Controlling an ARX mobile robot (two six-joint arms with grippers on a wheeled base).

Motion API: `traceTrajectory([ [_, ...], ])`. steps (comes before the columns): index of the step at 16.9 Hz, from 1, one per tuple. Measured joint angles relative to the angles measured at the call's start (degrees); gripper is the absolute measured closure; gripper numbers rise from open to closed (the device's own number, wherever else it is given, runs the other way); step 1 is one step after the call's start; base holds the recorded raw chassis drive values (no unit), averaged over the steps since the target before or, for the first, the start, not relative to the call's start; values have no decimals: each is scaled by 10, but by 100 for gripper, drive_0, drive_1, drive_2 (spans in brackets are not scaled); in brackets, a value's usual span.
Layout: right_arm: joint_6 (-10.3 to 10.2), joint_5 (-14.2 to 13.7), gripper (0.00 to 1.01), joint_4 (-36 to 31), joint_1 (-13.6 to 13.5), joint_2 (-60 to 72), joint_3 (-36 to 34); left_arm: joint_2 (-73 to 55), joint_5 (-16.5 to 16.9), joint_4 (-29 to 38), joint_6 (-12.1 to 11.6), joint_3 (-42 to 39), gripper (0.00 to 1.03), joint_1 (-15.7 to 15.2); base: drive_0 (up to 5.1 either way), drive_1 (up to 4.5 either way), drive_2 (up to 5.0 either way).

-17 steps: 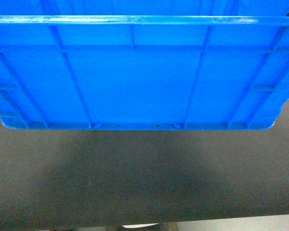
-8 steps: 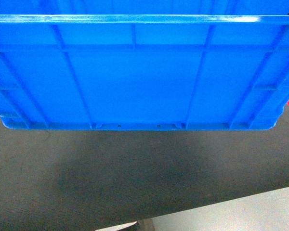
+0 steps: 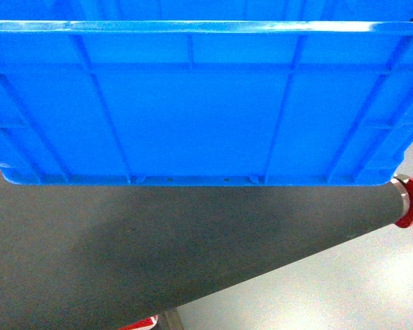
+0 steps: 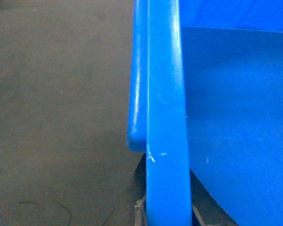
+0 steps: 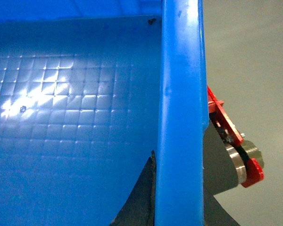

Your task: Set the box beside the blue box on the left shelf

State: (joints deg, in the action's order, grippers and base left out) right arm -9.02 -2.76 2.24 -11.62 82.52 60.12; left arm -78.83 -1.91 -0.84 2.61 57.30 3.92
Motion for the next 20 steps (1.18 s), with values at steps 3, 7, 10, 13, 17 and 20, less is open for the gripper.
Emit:
traceTrajectory([
  [3, 0, 0, 94, 0, 0, 0, 0, 0, 0, 0, 0, 0, 96, 0, -155, -155, -155],
  [7, 0, 0, 94, 0, 0, 0, 0, 0, 0, 0, 0, 0, 97, 0, -164, -164, -164],
  [10, 0, 0, 94, 0, 0, 0, 0, 0, 0, 0, 0, 0, 97, 0, -171, -171, -171],
  [13, 0, 0, 94, -1, 0, 0, 0, 0, 0, 0, 0, 0, 97, 0, -171, -171, -171],
  [17, 0, 0, 94, -1, 0, 0, 0, 0, 0, 0, 0, 0, 97, 0, -171, -171, -171],
  [20, 0, 0, 94, -1, 0, 0, 0, 0, 0, 0, 0, 0, 97, 0, -171, -171, -171],
])
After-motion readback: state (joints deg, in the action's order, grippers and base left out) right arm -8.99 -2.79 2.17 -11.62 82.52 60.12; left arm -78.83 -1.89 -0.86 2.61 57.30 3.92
